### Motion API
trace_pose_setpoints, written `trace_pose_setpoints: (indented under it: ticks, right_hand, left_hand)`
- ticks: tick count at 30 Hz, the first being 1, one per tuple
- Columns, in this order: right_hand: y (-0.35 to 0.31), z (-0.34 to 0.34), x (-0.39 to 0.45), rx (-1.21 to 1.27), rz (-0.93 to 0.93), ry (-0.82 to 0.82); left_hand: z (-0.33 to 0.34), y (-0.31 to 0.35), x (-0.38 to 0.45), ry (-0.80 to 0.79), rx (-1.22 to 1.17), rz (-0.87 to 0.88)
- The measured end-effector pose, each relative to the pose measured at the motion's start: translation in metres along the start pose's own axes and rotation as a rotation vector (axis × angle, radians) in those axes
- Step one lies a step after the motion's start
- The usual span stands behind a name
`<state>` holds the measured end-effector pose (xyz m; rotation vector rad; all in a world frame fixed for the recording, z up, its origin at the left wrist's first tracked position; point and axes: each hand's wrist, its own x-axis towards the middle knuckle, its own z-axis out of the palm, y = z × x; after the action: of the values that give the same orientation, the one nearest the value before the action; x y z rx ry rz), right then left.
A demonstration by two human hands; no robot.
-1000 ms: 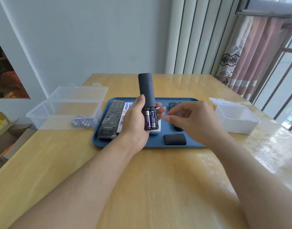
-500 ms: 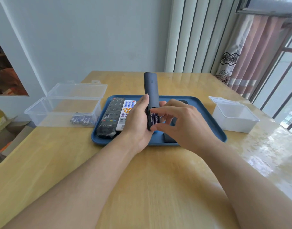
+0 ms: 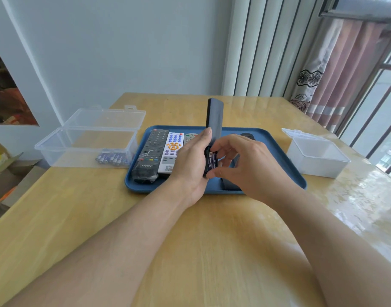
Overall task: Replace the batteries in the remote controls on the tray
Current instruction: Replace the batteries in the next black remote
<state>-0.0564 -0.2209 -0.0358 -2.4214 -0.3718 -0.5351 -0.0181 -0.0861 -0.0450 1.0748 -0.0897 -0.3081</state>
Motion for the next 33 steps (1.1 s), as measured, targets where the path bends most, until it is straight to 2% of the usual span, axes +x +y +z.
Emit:
trace_pose_setpoints:
  ticks: [14, 28, 33]
  right_hand:
    - [-0.0026, -0.001, 0.0012, 0.018, 0.06, -0.027]
    - [-0.0037, -0.0037, 0.0012, 0.009, 0.141, -0.171]
    - [-0.003, -0.0008, 0.0005, 0.031, 0.145, -0.141]
  left_hand:
    - [0.0042, -0.0012, -0.0043, 0.008, -0.001, 0.005]
    - [0.006, -0.0036, -0.0072, -0.004, 0.024, -0.006]
    - [0.0072, -0.0039, -0.0068, 0.006, 0.011, 0.011]
